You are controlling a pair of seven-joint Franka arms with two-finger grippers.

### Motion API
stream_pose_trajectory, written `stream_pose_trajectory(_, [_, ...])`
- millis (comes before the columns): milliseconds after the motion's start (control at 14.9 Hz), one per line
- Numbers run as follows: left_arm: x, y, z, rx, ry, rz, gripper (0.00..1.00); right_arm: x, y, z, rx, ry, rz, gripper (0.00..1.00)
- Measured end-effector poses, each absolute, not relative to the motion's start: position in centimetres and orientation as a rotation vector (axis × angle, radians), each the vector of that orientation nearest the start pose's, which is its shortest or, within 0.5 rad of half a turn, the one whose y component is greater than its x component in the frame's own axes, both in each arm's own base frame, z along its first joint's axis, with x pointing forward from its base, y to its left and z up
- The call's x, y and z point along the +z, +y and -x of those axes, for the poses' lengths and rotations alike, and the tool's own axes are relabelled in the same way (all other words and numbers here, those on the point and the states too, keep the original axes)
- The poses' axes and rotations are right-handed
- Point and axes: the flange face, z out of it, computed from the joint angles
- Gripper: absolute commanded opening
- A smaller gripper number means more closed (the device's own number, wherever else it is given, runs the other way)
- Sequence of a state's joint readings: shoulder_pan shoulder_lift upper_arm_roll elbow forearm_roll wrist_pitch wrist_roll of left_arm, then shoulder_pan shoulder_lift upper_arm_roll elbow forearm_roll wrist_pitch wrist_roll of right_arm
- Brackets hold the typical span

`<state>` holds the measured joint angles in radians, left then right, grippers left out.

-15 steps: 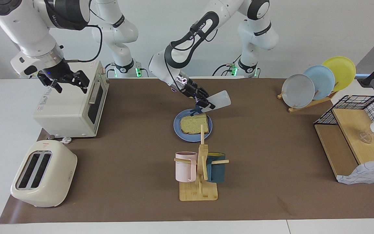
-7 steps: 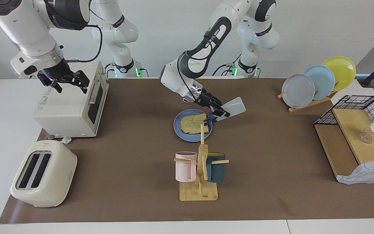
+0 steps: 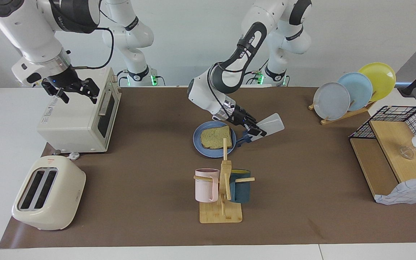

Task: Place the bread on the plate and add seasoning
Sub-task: 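Tilt the bottle and shake seasoning onto the toast with the left gripper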

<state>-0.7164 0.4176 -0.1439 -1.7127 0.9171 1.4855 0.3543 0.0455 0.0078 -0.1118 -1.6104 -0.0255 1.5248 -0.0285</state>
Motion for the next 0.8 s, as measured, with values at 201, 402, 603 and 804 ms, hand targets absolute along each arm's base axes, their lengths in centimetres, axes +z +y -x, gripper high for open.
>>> stream_pose_trajectory(201, [34.9,-41.7,-44.1,0.407,1.47,1.556,0.06,59.8,-3.9,-54.9,0.149,0.06,3.159,1.0])
stream_pose_trajectory(402, [34.7,-44.7,-40.4,0.402,1.521,1.52,0.06,59.8,-3.9,-54.9,0.149,0.06,3.159,1.0])
stream_pose_trajectory(603, [34.7,-46.6,-37.8,0.399,1.552,1.496,0.06,59.8,-3.9,-54.9,0.149,0.06,3.159,1.0])
stream_pose_trajectory(804, [34.7,-47.1,-37.0,0.401,1.565,1.498,0.06,59.8,-3.9,-54.9,0.149,0.06,3.159,1.0])
